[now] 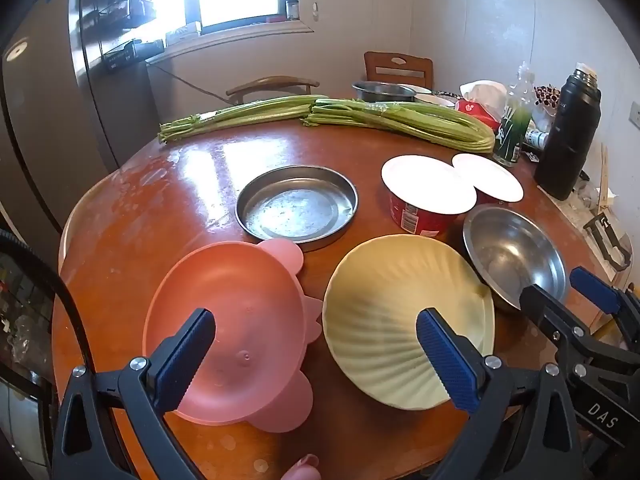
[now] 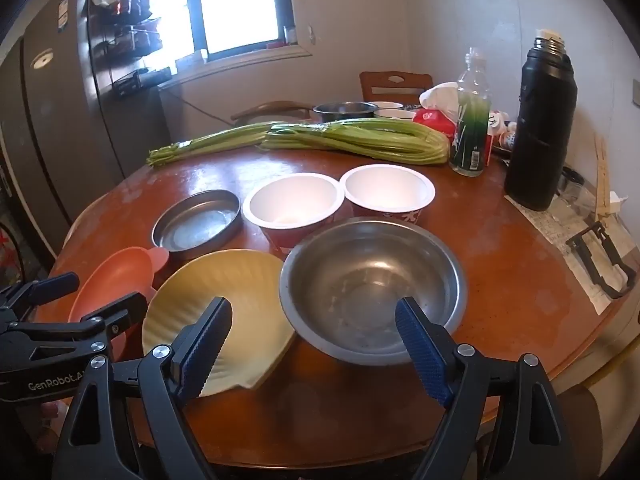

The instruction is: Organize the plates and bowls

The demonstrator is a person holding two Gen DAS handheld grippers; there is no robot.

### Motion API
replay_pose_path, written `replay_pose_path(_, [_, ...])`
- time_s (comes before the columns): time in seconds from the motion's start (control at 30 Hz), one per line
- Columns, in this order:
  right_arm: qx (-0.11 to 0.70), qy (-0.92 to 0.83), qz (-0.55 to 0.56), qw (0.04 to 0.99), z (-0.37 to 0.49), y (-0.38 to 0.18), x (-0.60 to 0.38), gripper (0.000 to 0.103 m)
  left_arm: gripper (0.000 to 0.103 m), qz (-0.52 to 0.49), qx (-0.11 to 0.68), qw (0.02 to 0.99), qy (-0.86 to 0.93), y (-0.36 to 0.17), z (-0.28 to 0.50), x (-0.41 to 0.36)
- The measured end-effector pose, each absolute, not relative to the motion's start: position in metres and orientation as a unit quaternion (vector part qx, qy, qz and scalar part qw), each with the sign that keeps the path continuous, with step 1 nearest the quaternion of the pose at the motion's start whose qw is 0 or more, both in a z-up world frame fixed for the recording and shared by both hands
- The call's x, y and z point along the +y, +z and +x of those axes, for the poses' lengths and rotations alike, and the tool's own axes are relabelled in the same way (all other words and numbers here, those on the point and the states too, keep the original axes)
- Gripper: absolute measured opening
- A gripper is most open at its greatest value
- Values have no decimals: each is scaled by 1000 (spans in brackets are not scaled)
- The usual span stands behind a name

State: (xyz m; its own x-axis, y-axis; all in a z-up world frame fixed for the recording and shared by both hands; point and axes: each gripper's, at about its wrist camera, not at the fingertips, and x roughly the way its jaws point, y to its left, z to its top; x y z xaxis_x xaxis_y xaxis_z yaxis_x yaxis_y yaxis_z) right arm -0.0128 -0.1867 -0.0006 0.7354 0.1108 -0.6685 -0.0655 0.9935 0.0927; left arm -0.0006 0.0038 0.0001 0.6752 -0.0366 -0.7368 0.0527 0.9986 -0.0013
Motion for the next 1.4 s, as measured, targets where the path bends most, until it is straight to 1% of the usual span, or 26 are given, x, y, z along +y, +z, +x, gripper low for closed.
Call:
replay_pose_path(0.13, [369,44,29,928,-6,-5,-191,85,101,7,401,916,-23,-2,-2,13])
replay_pose_path(0.2, [352,51,21,934,-13,-1,-185,85,101,8,401,916,-22,-3,-2,17])
replay_pose_path(0.33, [356,56,25,933,-11,-6,-186,85,101,20,400,916,-14,0,-2,5])
replay_pose_path(1.4, [353,61,37,933,-15,2,-193,85,101,31,405,914,-10,3,-1,-5])
